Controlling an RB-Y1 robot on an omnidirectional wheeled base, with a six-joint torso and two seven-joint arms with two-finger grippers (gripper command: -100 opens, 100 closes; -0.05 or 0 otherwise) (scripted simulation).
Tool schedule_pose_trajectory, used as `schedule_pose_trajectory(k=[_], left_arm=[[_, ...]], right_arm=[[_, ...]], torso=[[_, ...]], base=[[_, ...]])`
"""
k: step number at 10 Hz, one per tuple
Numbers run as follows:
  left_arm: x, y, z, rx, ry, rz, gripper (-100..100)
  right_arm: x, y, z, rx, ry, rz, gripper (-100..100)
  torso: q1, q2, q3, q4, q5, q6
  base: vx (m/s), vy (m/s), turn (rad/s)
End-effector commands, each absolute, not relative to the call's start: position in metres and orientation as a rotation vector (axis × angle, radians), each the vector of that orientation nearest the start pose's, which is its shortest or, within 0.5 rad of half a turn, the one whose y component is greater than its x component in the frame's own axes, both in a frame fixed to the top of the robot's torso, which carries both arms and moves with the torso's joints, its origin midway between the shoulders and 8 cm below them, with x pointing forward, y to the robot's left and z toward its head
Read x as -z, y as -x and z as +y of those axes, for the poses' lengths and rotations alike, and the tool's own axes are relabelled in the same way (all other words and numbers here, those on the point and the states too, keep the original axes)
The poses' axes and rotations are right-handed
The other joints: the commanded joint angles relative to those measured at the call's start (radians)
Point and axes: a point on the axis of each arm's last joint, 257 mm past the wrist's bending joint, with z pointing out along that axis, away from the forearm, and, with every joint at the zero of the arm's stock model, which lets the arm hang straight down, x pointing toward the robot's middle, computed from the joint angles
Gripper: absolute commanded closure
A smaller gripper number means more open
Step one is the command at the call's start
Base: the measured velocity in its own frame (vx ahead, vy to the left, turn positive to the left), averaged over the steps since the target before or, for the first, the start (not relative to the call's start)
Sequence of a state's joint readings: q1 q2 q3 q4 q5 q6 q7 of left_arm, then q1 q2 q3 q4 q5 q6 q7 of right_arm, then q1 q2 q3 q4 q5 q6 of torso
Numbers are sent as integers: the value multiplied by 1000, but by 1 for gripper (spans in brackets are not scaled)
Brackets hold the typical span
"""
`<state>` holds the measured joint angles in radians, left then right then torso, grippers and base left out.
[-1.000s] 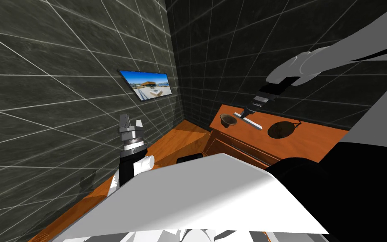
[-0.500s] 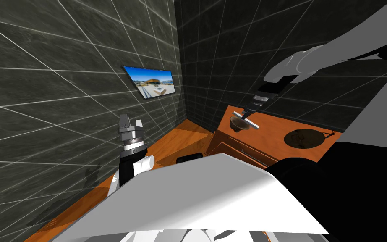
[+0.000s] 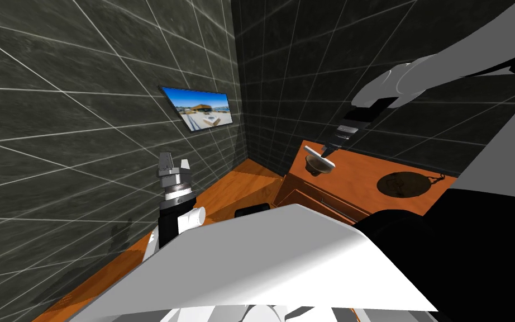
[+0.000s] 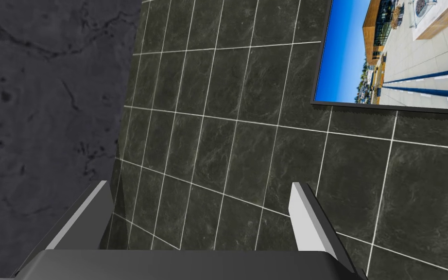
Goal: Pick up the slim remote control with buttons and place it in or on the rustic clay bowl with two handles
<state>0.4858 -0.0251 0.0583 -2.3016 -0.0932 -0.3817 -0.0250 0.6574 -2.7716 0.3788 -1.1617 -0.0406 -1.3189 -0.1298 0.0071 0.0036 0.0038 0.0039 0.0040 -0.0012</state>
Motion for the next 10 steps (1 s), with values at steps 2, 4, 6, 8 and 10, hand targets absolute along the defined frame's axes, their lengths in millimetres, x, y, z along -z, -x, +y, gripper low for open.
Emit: schedule_pose_trajectory(k=[2, 4, 6, 8, 10], left_arm=[[-16, -357, 295, 1141, 674, 701, 0], [-16, -357, 295, 1141, 674, 701, 0], [-16, -357, 295, 1141, 674, 701, 0], [-16, -357, 295, 1141, 674, 701, 0], [-16, -357, 295, 1141, 674, 701, 0]], right_arm=[[-4, -344, -493, -59, 1086, 2916, -100], [-12, -345, -484, -64, 1094, 2914, -100], [-15, -344, -482, -64, 1098, 2913, -100], [-15, -344, -481, -66, 1099, 2914, 0], [-15, -344, -481, -66, 1098, 2914, 0]], torso=[[-2, -1, -1, 0, -1, 0], [-2, -1, -1, 0, -1, 0], [-2, 0, 0, 0, -1, 0], [1, 1, 0, 0, 0, 0], [2, 1, 0, 0, 0, 0]], base=[[32, -75, -47], [20, -56, -34], [14, -41, -31], [0, 0, 0], [0, 0, 0]])
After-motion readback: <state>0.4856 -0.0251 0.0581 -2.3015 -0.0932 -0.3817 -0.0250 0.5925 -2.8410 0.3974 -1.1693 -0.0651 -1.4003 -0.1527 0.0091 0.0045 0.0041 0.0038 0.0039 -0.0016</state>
